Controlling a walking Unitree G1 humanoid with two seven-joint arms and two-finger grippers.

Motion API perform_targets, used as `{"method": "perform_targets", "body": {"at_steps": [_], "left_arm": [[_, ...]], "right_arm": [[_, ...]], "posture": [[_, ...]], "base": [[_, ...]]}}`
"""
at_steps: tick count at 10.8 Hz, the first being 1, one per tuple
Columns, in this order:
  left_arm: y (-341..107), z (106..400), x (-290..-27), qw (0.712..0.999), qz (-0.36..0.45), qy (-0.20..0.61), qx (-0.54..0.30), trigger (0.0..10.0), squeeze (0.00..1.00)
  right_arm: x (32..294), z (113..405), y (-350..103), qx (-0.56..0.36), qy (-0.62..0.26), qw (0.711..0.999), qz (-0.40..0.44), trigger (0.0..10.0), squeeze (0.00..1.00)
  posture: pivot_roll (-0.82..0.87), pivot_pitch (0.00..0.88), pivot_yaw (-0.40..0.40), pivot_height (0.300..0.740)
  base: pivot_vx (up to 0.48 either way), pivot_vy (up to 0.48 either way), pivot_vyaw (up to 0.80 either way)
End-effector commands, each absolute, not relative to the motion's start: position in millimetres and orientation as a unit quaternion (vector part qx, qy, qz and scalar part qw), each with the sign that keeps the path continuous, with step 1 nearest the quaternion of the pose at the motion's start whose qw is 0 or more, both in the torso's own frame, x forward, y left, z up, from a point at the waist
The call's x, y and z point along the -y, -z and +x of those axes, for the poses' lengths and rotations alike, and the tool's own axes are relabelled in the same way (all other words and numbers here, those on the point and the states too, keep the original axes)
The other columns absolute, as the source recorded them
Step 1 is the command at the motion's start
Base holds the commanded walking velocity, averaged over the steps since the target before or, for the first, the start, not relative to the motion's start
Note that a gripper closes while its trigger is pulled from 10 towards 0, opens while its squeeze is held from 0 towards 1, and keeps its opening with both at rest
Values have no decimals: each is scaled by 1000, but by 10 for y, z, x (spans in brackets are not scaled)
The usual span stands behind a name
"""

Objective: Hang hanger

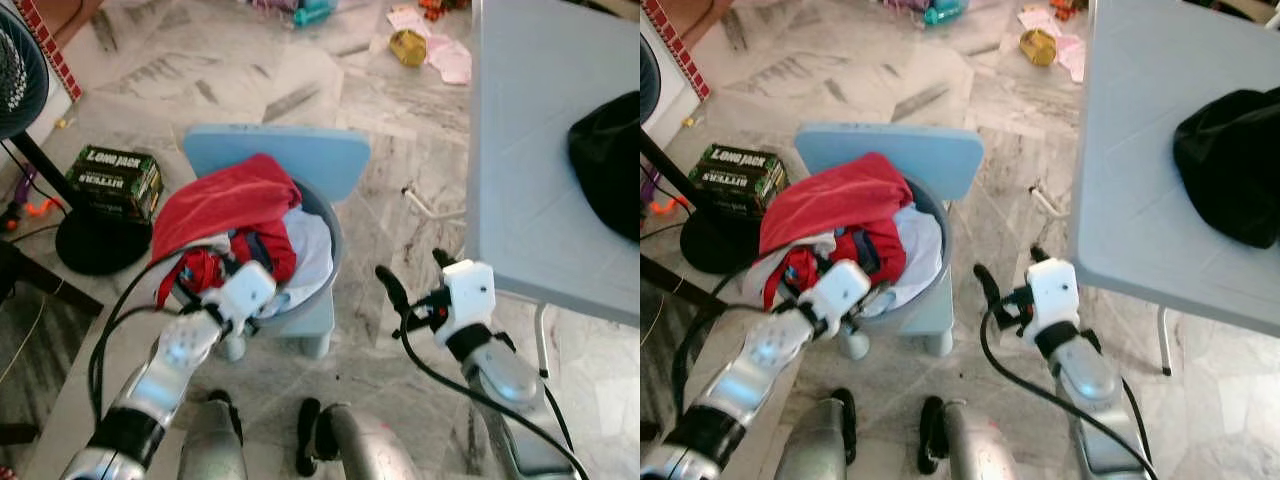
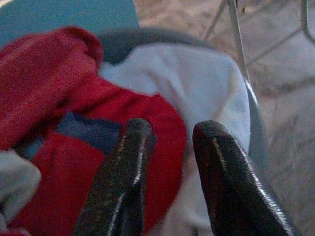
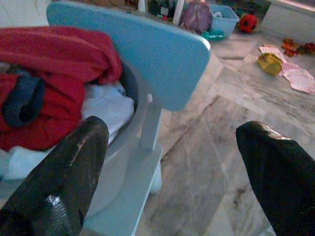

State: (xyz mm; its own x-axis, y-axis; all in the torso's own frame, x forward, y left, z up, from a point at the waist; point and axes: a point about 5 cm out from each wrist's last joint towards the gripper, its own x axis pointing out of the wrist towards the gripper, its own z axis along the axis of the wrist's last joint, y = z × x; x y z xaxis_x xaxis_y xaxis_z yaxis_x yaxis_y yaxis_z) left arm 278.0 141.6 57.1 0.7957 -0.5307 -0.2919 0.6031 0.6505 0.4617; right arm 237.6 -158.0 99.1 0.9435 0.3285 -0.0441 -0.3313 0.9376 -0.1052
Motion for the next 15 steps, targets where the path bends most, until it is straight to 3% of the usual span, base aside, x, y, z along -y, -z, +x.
{"method": "perform_targets", "body": {"at_steps": [1, 6, 9, 10, 11, 15], "left_arm": [[-494, 2718, -1372, 898, 286, 325, -78, 10000, 1000], [-439, 2826, -1575, 916, 331, 212, -76, 10000, 1000], [-419, 2862, -1582, 914, 342, 206, -77, 10000, 1000], [-414, 2886, -1542, 909, 355, 209, -68, 10000, 1000], [-404, 2886, -1497, 905, 357, 220, -66, 10000, 0], [-357, 2899, -1418, 898, 368, 232, -63, 10000, 0]], "right_arm": [[1625, 2345, -972, -21, -166, 984, -62, 10000, 0], [1637, 2317, -981, -23, -170, 983, -67, 10000, 0], [1632, 2293, -987, -27, -185, 980, -63, 10000, 0], [1579, 2179, -991, -48, -243, 968, -27, 10000, 0], [1582, 2121, -979, -63, -269, 961, -22, 10000, 0], [1610, 2097, -972, -74, -278, 957, -27, 10000, 0]], "posture": [[-39, 258, -139, 740], [-61, 271, -149, 740], [-67, 279, -155, 740], [-87, 287, -160, 740], [-97, 288, -160, 740], [-107, 296, -165, 740]], "base": [[0, 0, 0], [0, 0, 0], [0, 0, 0], [0, 0, 0], [0, 0, 0], [0, 0, 0]]}}
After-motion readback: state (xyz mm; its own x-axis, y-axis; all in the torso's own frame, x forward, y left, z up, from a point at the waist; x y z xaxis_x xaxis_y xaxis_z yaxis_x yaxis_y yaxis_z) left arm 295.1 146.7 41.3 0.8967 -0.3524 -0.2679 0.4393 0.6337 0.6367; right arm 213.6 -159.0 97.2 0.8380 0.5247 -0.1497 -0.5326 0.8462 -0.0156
